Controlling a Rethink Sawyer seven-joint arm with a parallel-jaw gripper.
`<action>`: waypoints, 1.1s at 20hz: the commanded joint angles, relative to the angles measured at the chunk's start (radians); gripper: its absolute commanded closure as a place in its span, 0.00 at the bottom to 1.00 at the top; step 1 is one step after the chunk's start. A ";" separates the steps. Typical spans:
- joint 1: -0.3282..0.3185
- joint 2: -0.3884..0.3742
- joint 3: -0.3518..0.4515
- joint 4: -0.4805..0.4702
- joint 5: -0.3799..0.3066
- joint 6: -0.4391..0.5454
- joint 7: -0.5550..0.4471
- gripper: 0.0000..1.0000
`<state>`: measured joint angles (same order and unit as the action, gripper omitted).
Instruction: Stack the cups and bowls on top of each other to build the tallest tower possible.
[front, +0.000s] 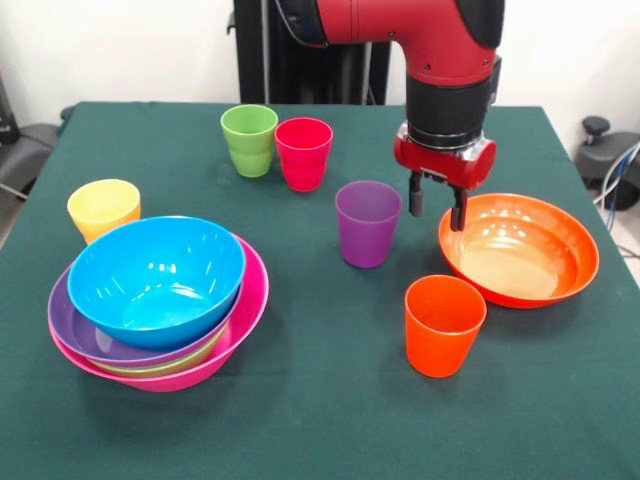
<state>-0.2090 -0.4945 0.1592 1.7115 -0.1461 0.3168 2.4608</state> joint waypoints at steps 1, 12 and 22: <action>0.019 0.077 0.069 -0.082 -0.076 -0.022 -0.067 0.00; 0.032 0.155 0.072 -0.143 -0.083 -0.066 -0.055 0.00; 0.040 0.177 0.078 -0.166 -0.074 -0.075 -0.047 0.00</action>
<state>-0.1868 -0.3840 0.1592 1.6233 -0.1540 0.2995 2.4608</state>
